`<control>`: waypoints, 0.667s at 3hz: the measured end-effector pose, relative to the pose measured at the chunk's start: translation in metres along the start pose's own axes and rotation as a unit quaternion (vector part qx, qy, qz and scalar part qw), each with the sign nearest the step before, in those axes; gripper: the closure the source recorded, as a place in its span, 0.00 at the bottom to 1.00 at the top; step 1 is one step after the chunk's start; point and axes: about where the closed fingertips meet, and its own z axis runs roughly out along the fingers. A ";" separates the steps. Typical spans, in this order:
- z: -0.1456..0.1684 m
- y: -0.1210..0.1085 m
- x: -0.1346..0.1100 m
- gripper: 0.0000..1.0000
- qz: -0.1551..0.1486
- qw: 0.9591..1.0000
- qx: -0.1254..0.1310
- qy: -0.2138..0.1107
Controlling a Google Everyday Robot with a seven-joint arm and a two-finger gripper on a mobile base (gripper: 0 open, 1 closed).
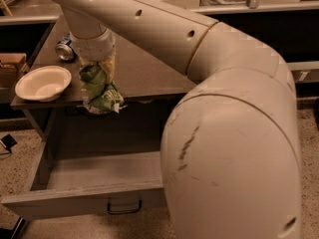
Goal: Pick green jalapeno chip bag from top drawer and place on counter
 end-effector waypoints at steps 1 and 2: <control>-0.042 0.017 0.005 1.00 0.013 0.997 0.056 0.042; -0.100 0.049 0.021 1.00 0.033 0.992 0.072 0.098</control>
Offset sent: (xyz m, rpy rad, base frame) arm 0.0085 -0.0993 0.1782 0.1529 -0.2981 -0.0969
